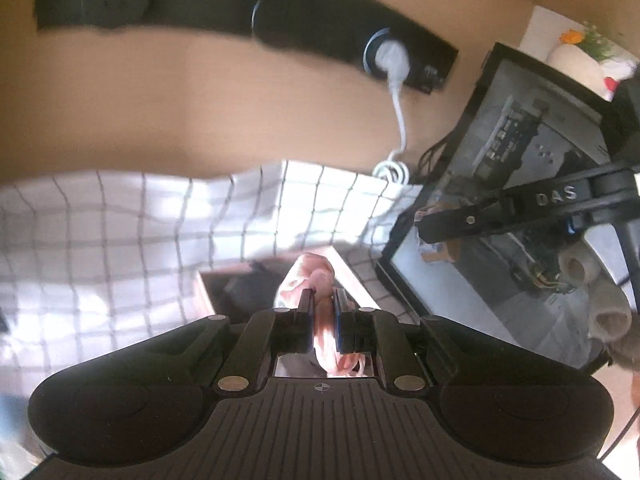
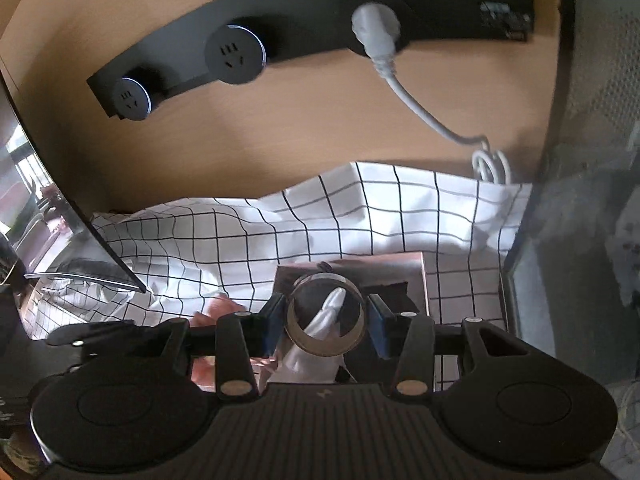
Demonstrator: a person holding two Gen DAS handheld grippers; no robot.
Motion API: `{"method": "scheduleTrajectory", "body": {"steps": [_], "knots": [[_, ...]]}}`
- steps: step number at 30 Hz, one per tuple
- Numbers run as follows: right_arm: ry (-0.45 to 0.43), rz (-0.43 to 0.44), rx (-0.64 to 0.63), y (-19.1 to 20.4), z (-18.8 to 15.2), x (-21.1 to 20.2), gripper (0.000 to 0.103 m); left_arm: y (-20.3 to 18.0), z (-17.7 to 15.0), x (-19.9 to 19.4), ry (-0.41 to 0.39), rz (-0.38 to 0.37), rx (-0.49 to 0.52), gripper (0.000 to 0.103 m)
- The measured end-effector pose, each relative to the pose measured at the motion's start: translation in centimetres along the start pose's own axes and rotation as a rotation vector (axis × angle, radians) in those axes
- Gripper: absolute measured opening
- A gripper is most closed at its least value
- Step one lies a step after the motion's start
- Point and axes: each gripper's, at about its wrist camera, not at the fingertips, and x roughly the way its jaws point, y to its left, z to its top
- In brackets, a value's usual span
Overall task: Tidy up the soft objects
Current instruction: 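Lower the pink cloth and clear ring into the pink box and open both tools, then move both tools back toward the items beside the green-lidded jar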
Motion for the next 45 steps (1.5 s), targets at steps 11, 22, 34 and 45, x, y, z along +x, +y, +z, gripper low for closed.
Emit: {"method": "scheduleTrajectory", "body": {"steps": [11, 22, 34, 45], "knots": [[0.02, -0.029, 0.011, -1.4, -2.1, 3.4, 0.044, 0.9, -2.5, 7.1, 0.021, 0.064, -0.101, 0.022], [0.064, -0.037, 0.043, -2.2, -3.1, 8.3, 0.061, 0.6, -9.6, -3.1, -0.131, 0.131, 0.013, 0.022], [-0.11, 0.023, -0.428, 10.4, -10.2, 7.3, 0.062, 10.1, -17.9, -12.8, -0.222, 0.544, -0.362, 0.022], [-0.141, 0.113, -0.835, 23.5, -18.9, 13.0, 0.056, 13.3, -19.9, -16.4, -0.234, 0.53, -0.415, 0.022]]}}
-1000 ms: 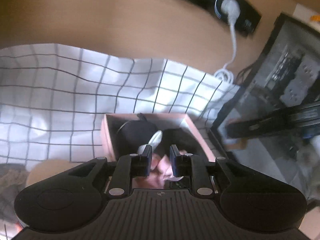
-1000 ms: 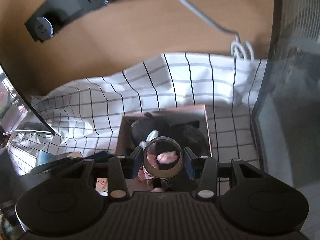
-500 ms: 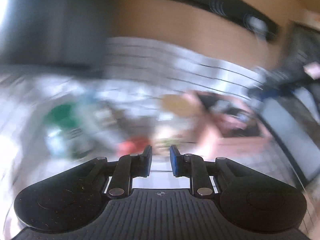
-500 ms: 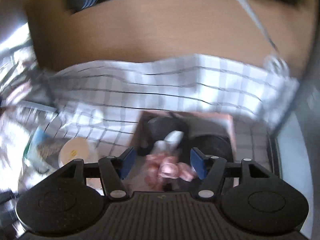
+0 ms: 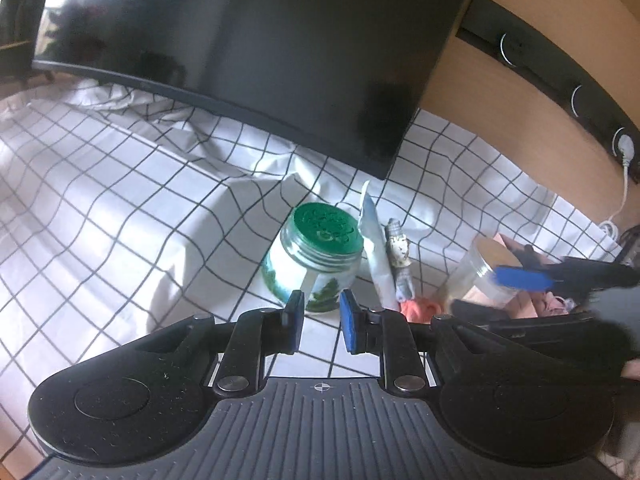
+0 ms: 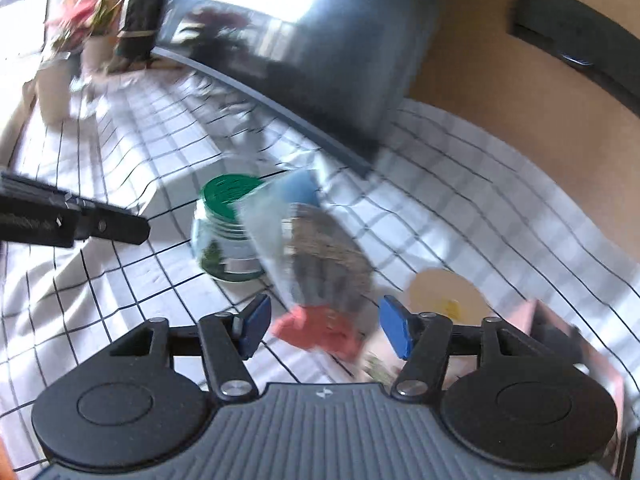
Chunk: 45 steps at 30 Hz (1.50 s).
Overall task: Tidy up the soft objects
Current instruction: 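Move both tools back toward the items beside the green-lidded jar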
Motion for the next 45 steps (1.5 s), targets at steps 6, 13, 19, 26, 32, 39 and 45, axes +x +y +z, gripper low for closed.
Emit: {"method": "scheduleTrajectory", "body": {"steps": [6, 13, 19, 26, 32, 39, 45], "knots": [[0.029, 0.009, -0.047, 2.5, 0.7, 2.8, 0.055, -0.3, 2.7, 0.8, -0.022, -0.082, 0.079, 0.022], [0.042, 0.06, 0.021, 2.4, -1.0, 0.3, 0.055, -3.3, 8.3, 6.9, 0.08, -0.08, 0.274, 0.022], [0.077, 0.035, 0.144, 0.1, -3.7, -2.3, 0.055, -4.7, 9.1, 11.6, 0.151, -0.038, 0.327, 0.022], [0.104, 0.0, 0.272, -2.8, -6.7, -3.9, 0.055, -6.6, 7.4, 10.4, 0.118, -0.197, 0.309, 0.024], [0.108, -0.007, 0.309, -3.7, -7.8, -4.3, 0.055, -8.1, 2.5, 6.9, 0.155, -0.365, 0.365, 0.021], [0.092, 0.003, 0.283, -3.5, -7.5, -4.4, 0.055, -7.8, -2.6, 7.3, 0.232, -0.226, 0.386, 0.023], [0.079, 0.027, 0.257, -2.7, -6.6, -3.6, 0.055, -6.2, -2.3, 7.0, 0.192, -0.228, 0.286, 0.028]]}}
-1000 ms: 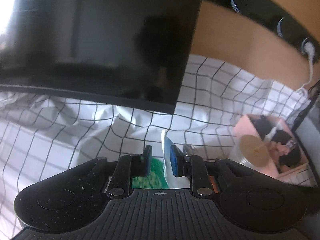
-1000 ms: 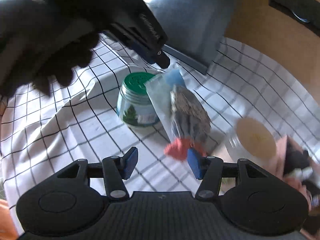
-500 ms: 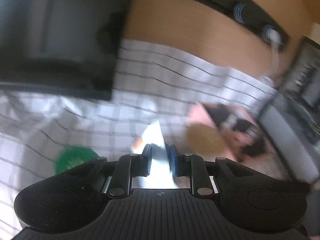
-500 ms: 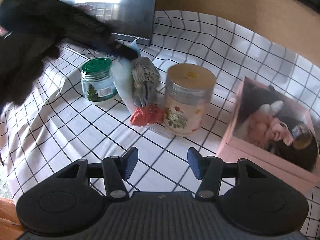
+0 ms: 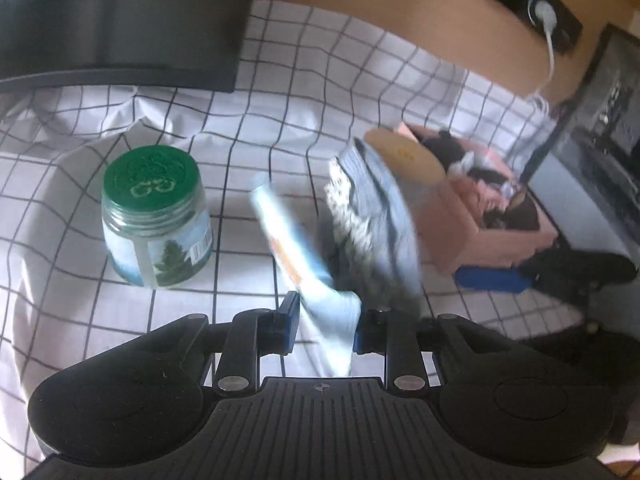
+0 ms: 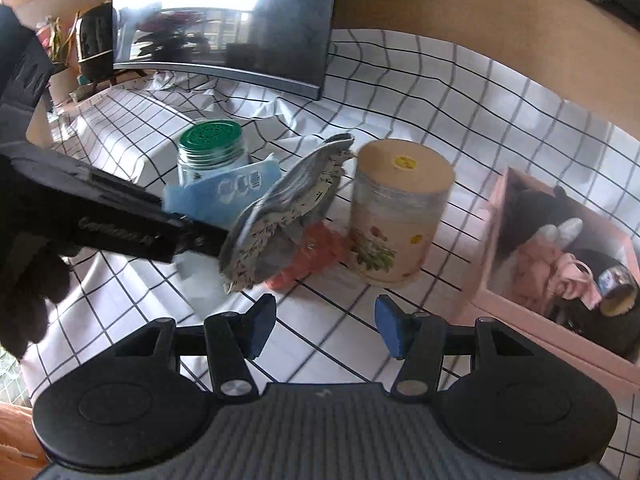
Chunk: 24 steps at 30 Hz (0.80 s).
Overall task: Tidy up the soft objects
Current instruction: 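Move both tools back toward the items beside the green-lidded jar, then grasp the blue wet-wipes packet with the left tool while the right tool grasps the grey cloth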
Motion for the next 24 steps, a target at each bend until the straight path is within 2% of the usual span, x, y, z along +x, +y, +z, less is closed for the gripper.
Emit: {"method": "scheduleTrajectory", "body": {"steps": [5, 10, 13, 17, 21, 24], "knots": [[0.004, 0.022, -0.041, 1.2, 0.3, 0.4, 0.055, 0.1, 1.4, 1.3, -0.055, 0.047, -0.032, 0.029], [0.015, 0.026, -0.033, 1.0, -0.1, 0.4, 0.056, 0.0, 2.1, 3.0, -0.04, 0.037, -0.054, 0.026], [0.022, 0.015, -0.025, 0.6, -0.2, 0.4, 0.056, 0.7, 2.0, 3.8, -0.022, 0.011, -0.107, 0.021], [0.017, -0.015, -0.015, 0.3, -0.3, 0.1, 0.056, 1.4, 2.0, 3.6, -0.038, 0.002, -0.161, 0.017], [0.006, -0.026, -0.02, 0.5, -0.2, -0.2, 0.056, 1.6, 2.1, 2.1, -0.077, 0.06, -0.112, 0.016], [-0.022, -0.006, -0.027, 1.0, 0.2, -0.5, 0.065, 1.8, 1.7, 1.1, -0.08, 0.102, -0.07, 0.016]]}}
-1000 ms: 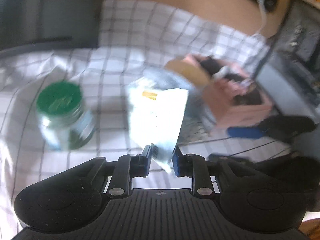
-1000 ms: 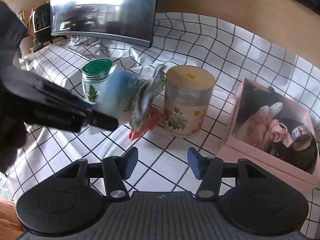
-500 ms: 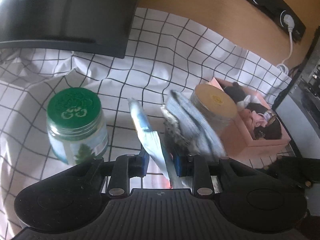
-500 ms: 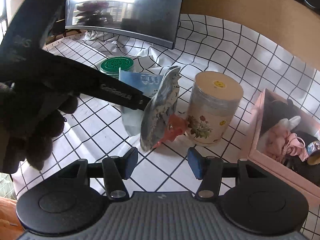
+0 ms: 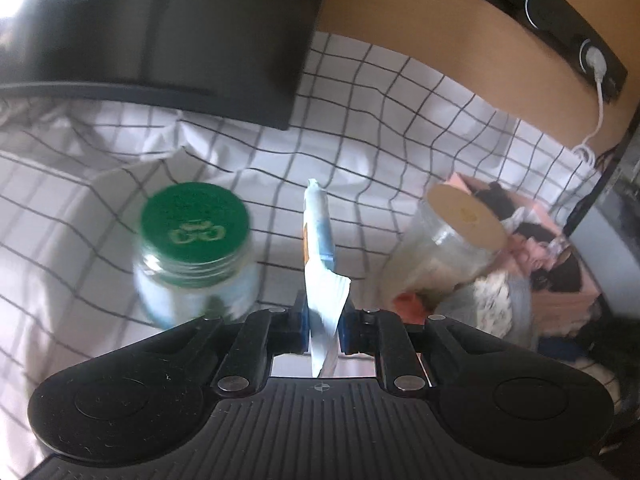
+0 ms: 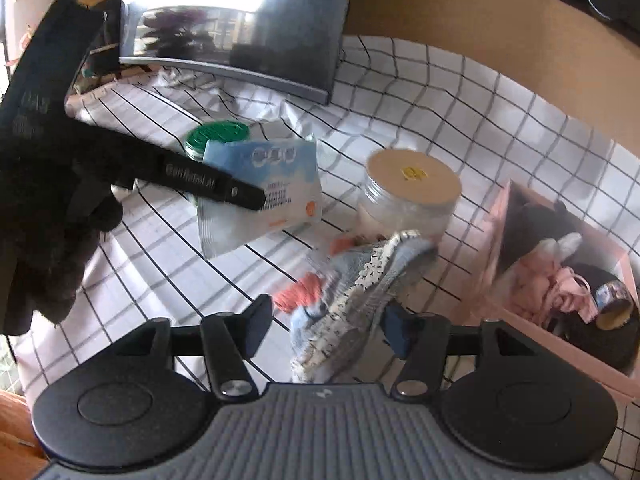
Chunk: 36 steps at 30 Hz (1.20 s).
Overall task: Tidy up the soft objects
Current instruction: 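Grasp the blue wet-wipes packet with the left tool while the right tool grasps the grey cloth, then lift the wipes packet and grey cloth and carry both over the pink box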
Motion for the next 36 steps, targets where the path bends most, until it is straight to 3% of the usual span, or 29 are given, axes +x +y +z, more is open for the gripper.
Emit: {"method": "scheduleTrajectory", "body": {"steps": [3, 14, 15, 17, 18, 19, 24, 31, 36], "knots": [[-0.002, 0.015, 0.025, 0.2, 0.8, 0.3, 0.07, 0.3, -0.5, -0.7, -0.005, 0.013, 0.028, 0.016], [0.05, -0.028, 0.159, -2.8, 2.4, 5.1, 0.07, 1.2, -1.1, -1.3, -0.008, 0.017, 0.036, 0.016], [0.046, -0.022, 0.168, -3.0, 2.7, 5.1, 0.066, 1.2, -1.1, -1.3, -0.009, 0.016, 0.036, 0.016], [0.054, -0.012, 0.173, -3.0, 3.2, 5.3, 0.042, 1.1, -1.2, -1.2, -0.013, 0.014, 0.033, 0.016], [0.078, -0.006, 0.161, -2.9, 3.5, 5.6, 0.022, 1.2, -1.2, -1.2, -0.015, 0.011, 0.032, 0.016], [0.105, 0.006, 0.154, -2.8, 3.8, 5.9, 0.012, 1.2, -1.2, -1.1, -0.015, 0.009, 0.023, 0.016], [0.112, 0.085, 0.137, -2.1, 6.3, 4.8, 0.01, 0.4, -0.5, -1.8, -0.059, -0.008, 0.039, 0.016], [-0.05, 0.096, 0.147, -5.0, 16.1, 1.0, 0.01, -0.5, 5.9, -4.4, -0.2, 0.023, 0.12, 0.016], [-0.139, 0.06, 0.174, -7.8, 20.2, -2.1, 0.01, -0.8, 10.1, -6.5, -0.298, 0.071, 0.174, 0.016]]}}
